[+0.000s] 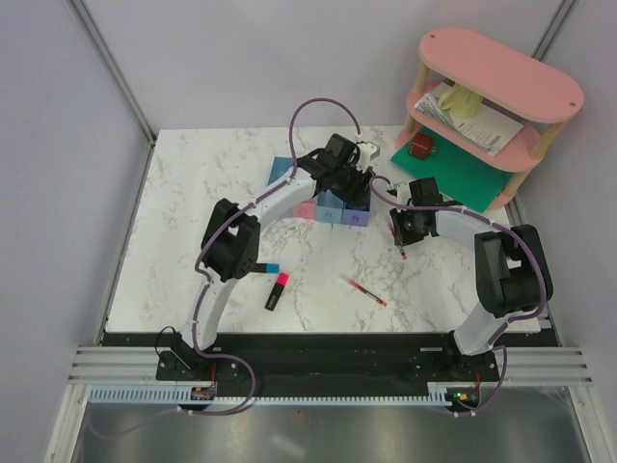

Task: Sort the stationery into containers
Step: Place the stationery in the storage box, then pick up the pen from the center of the board.

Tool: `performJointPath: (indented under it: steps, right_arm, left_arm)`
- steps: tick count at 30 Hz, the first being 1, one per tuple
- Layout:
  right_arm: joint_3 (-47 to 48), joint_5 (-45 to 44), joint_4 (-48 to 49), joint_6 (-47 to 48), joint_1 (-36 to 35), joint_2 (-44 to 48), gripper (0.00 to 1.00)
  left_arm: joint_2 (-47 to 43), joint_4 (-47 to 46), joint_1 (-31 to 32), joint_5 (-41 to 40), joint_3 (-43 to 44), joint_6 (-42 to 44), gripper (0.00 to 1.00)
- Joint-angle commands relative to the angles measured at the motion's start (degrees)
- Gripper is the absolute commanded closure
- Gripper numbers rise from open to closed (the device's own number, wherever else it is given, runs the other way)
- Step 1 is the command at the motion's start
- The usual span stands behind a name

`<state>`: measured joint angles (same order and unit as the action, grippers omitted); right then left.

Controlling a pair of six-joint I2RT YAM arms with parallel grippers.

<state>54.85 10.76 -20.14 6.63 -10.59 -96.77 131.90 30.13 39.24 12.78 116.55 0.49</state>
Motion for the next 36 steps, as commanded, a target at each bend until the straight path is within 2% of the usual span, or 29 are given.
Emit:
performJointPath:
  steps: [1, 5, 9, 13, 15, 16, 19, 22, 30, 36]
  right_arm:
    - [0.87, 1.1, 0.37, 0.39, 0.22, 1.4, 0.76]
    - [1.31, 0.66, -1.12, 1.36, 0.22, 4.3, 0.76]
    - [2.36, 0.22, -3.32, 2.42, 0.22, 7.99, 0.78]
    - [3.94, -0.74, -4.73, 3.47, 0.13, 12.65, 0.78]
    - [4.12, -0.92, -4.91, 4.0, 0.22, 13.88, 0.78]
    - [4.21, -1.01, -4.91, 4.26, 0.13, 13.89, 0.73]
    - [4.21, -0.75, -4.91, 4.79, 0.22, 11.96, 0.56]
    - [4.65, 0.31, -4.65, 4.88, 0.13, 8.45, 0.47]
    - [7.11, 1.1, -2.19, 4.09, 0.22, 0.89, 0.44]
    - [8.78, 1.36, -1.13, 4.09, 0.22, -2.98, 0.47]
  left_arm:
    - [-11.29, 0.01, 0.13, 2.43, -3.08, 1.97, 0.37]
    - [-17.98, 0.98, 0.13, 1.21, -7.21, 4.16, 0.37]
    - [-24.13, 1.77, -0.04, -6.41, -12.91, 8.63, 0.36]
    - [-25.72, 2.39, -1.53, -14.86, -16.26, 11.37, 0.37]
    - [-25.72, 2.83, -3.46, -16.64, -17.4, 11.72, 0.37]
    - [-25.72, 2.74, -4.26, -16.9, -17.85, 11.64, 0.37]
    - [-23.98, 2.74, -7.42, -20.5, -18.11, 11.81, 0.37]
    - [-21.95, 2.92, -10.93, -23.06, -17.5, 12.08, 0.37]
    - [-13.7, 2.65, -18.49, -25.69, -11.0, 13.83, 0.37]
    - [-8.24, 2.13, -20.26, -27.98, -6.87, 15.94, 0.37]
